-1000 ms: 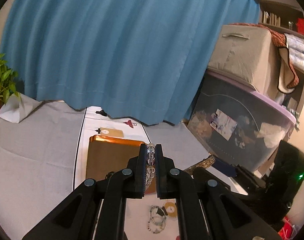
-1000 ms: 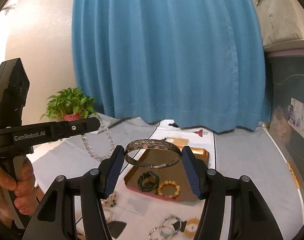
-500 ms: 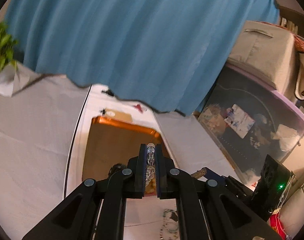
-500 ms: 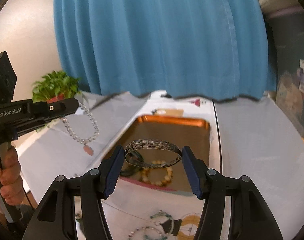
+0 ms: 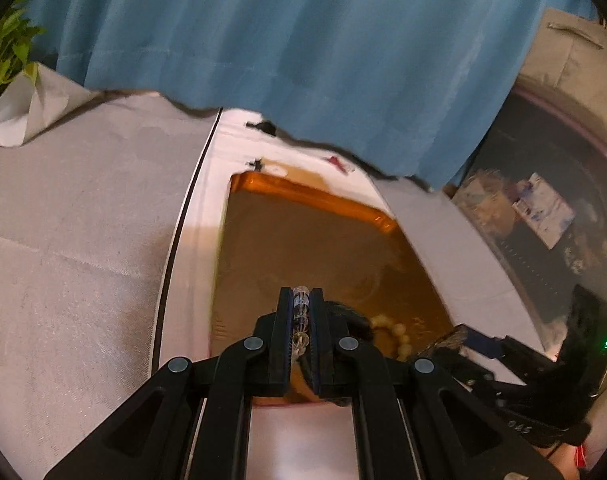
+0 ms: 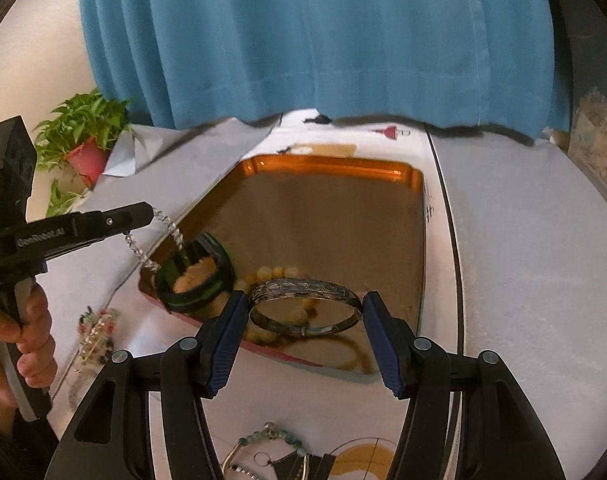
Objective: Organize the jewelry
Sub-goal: 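Carry the pink-charm bracelet with the left tool while the right tool carries the bangle to the tray, then release the bangle into the tray with the right tool while the left tool releases the bracelet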
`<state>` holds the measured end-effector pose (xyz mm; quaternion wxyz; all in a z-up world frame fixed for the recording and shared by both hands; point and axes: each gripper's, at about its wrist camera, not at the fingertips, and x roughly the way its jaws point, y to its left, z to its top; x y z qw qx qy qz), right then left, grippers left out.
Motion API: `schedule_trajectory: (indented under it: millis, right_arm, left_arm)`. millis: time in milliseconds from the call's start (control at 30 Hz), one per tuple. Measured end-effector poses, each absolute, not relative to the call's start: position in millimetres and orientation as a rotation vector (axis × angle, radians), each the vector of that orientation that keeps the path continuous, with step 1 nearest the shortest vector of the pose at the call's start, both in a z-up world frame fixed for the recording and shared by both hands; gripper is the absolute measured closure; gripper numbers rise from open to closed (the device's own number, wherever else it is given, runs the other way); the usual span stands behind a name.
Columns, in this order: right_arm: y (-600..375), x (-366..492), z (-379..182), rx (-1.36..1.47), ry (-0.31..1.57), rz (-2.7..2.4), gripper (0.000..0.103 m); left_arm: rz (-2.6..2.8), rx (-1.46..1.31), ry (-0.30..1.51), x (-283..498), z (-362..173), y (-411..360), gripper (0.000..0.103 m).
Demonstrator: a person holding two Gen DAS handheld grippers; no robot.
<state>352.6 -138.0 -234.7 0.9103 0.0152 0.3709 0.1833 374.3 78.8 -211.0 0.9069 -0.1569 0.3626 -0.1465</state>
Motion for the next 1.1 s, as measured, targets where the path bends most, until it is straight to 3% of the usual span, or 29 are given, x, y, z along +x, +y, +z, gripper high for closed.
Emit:
schedule_trajectory:
  millis: [600, 700, 800, 833, 867, 967, 1100]
  right_arm:
    - [-140.4, 404.2, -255.4, 0.055, 0.876, 0.286, 0.043]
    - [-143.9, 403.6, -254.5, 0.072, 0.865, 0.272, 0.041]
    - [-143.4, 400.4, -253.4, 0.080, 0.854, 0.297, 0.031]
    - [-142.7, 398.6, -252.7, 0.076, 0.849, 0.299, 0.025]
    - [-142.1, 395.8, -251.7, 0.070, 0.843, 0.291, 0.020]
    - [-143.9, 384.8, -249.1, 0.079, 0.822, 0.294, 0.018]
    - [-145.4, 366.8, -244.2, 0.075, 0.786, 0.289, 0.017]
  left_arm:
    - [-0.254, -0.279, 0.907, 391.7, -248.9, 87.9, 0.097]
    - [-0.257, -0.290, 0.920, 391.8, -247.4, 86.9, 0.089]
    - [-0.255, -0.286, 0.913, 387.6, -239.9, 83.6, 0.077]
    - [-0.237, -0.274, 0.910, 386.3, -237.3, 82.6, 0.062]
    - [-0.232, -0.265, 0.901, 384.7, -234.7, 81.3, 0.058]
    - [-0.234, -0.244, 0.887, 378.2, -227.5, 75.1, 0.043]
    - [-0.178, -0.180, 0.860, 368.3, -219.8, 69.4, 0.039]
